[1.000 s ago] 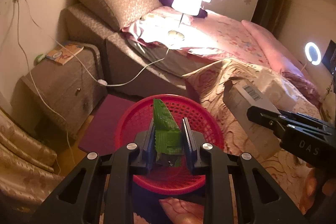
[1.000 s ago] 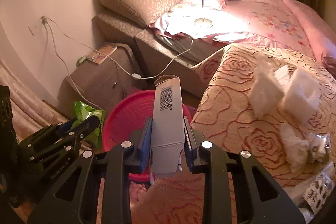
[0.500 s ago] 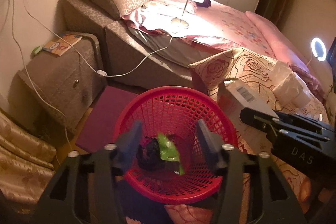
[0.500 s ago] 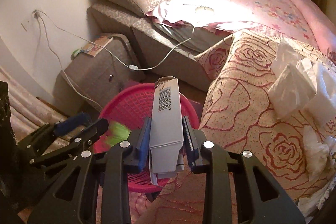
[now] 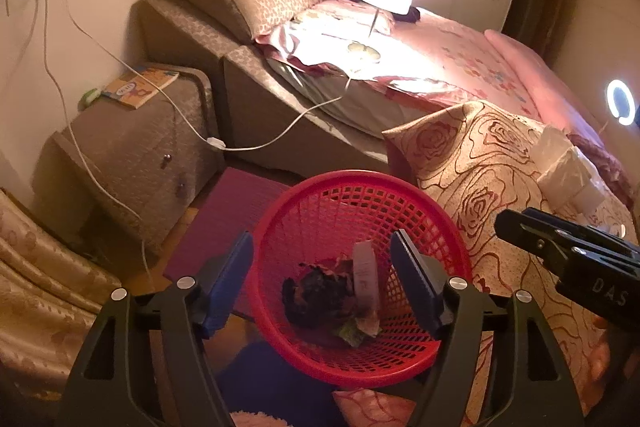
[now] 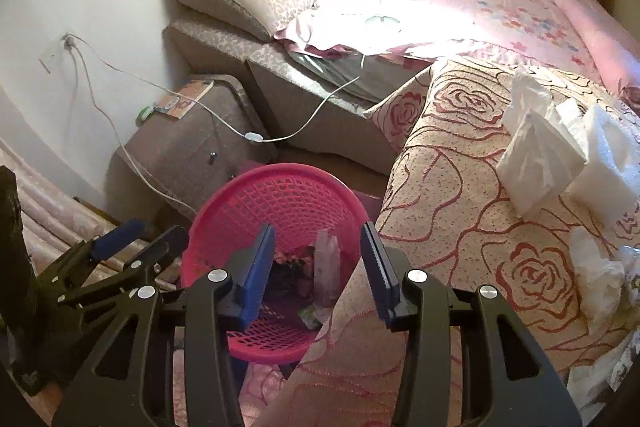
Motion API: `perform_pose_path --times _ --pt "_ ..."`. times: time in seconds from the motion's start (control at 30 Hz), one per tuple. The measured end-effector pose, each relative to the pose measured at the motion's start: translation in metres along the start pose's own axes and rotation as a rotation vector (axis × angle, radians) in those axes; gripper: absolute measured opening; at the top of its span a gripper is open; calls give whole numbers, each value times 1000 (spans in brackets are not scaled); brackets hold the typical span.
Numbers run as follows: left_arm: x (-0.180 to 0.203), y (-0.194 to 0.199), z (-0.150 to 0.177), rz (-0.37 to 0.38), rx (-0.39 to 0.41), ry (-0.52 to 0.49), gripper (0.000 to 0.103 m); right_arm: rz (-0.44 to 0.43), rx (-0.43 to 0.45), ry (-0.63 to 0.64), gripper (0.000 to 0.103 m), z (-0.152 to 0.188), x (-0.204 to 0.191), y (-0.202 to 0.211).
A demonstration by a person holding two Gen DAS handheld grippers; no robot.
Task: Collect trash
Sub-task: 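Move both tools back over the remaining trash on the bed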
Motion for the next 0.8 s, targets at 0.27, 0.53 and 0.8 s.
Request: perform_pose_path --times 0.27,0.53,0.8 --pt "8 9 1 6 15 -11 71 31 31 -15 50 11 15 24" --pt "31 19 -3 36 37 -57 73 42 74 -64 53 16 53 71" --pt "62 26 -8 71 58 -123 76 119 145 -122 58 22 105 118"
Point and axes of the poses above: each gripper's, at about its wrist camera, not at the fingertips, and y roughly against the way its jaws point, x to its right, z to its underside, the point moved 2 cm from there along -y, roughly the way its jaws point, and after that the axes turned 12 degrees about -y, right-handed, at the moved point
